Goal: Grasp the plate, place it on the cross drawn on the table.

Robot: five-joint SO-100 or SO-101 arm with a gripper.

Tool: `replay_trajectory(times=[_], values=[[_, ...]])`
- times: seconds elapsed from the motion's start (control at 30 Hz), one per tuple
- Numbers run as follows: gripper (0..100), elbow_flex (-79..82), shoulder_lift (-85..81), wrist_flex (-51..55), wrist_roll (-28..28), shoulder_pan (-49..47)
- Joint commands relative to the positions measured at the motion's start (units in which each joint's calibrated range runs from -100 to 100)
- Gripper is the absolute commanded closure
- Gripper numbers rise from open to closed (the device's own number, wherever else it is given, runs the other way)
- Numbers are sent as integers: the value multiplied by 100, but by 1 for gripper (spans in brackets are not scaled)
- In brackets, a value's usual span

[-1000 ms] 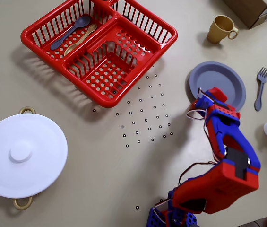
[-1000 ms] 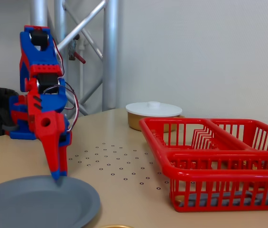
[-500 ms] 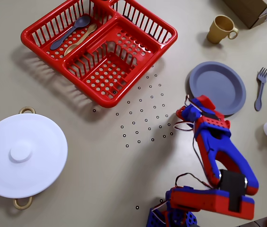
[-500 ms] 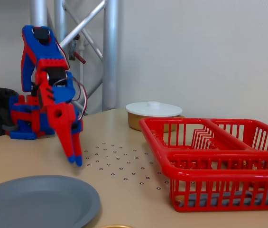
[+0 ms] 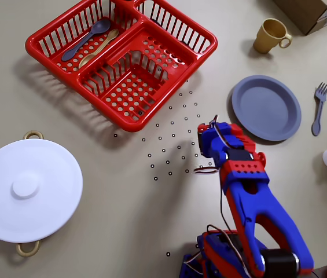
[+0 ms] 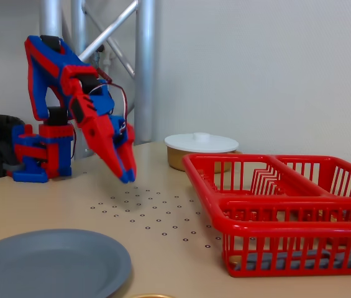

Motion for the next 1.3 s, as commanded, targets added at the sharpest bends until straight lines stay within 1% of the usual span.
replay_trajectory(times=[0.0, 0.17, 0.33, 0.47, 0.63, 0.77, 0.87, 1.0, 1.27], values=[[95, -20, -657, 14, -576, -246], [99, 442, -1426, 22, -1451, -583], [100, 832, -2161, 14, -2657, -892], [100, 1122, -2787, -34, -3512, -1107], [100, 1122, -3252, 102, -4840, -1193], [100, 1068, -3370, 223, -5534, -1143], [100, 1104, -3522, 30, -5792, -1143], [100, 1222, -3666, -203, -5905, -1136], [100, 1965, -4249, -219, -5812, -964]])
